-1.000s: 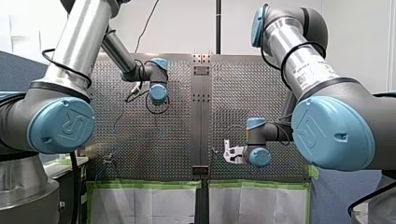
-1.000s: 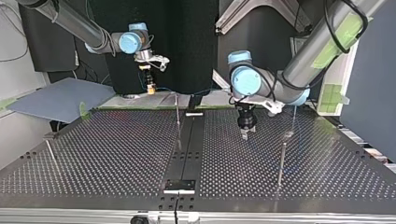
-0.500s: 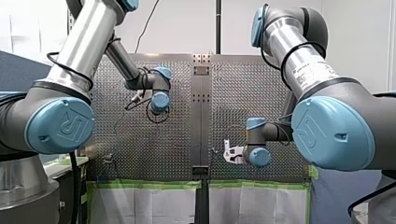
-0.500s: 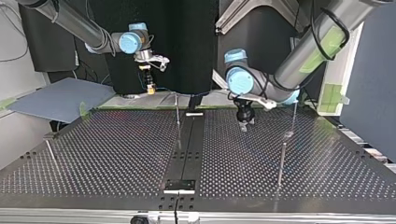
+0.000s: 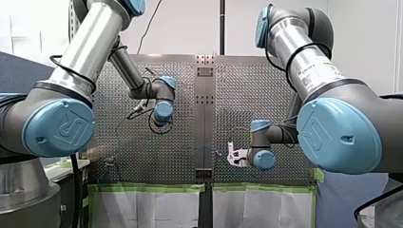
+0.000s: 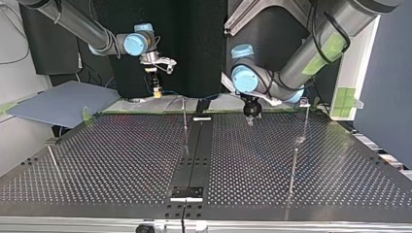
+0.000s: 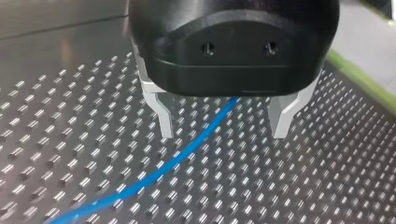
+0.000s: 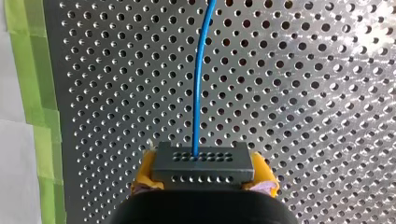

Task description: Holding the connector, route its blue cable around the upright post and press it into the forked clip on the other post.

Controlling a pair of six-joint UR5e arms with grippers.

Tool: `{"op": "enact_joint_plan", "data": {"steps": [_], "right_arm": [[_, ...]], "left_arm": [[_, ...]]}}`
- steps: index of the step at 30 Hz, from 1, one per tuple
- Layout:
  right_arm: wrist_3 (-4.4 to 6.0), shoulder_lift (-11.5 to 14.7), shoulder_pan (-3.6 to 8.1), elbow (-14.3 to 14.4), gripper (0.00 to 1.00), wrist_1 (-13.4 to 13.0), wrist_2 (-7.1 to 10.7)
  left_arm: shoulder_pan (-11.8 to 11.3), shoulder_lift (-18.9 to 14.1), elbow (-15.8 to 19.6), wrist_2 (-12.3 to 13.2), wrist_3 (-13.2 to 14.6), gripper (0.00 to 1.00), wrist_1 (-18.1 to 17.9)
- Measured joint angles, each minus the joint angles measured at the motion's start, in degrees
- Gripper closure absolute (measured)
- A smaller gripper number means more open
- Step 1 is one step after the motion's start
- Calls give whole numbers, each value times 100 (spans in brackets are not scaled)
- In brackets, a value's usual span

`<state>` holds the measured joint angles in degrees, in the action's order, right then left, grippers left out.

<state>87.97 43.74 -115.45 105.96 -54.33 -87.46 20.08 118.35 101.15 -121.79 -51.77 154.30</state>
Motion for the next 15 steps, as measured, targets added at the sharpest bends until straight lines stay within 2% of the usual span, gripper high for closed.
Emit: {"op": "enact_joint_plan", "data": {"steps": [5,15], "right_arm": [[-6,3,-5,0,99,18,-3],[-7,6,27,-1,99,36,-31]], "left_arm": [[50,114,98,1,-28,0,-119],[187,128,114,61,-128,0,-74]]}}
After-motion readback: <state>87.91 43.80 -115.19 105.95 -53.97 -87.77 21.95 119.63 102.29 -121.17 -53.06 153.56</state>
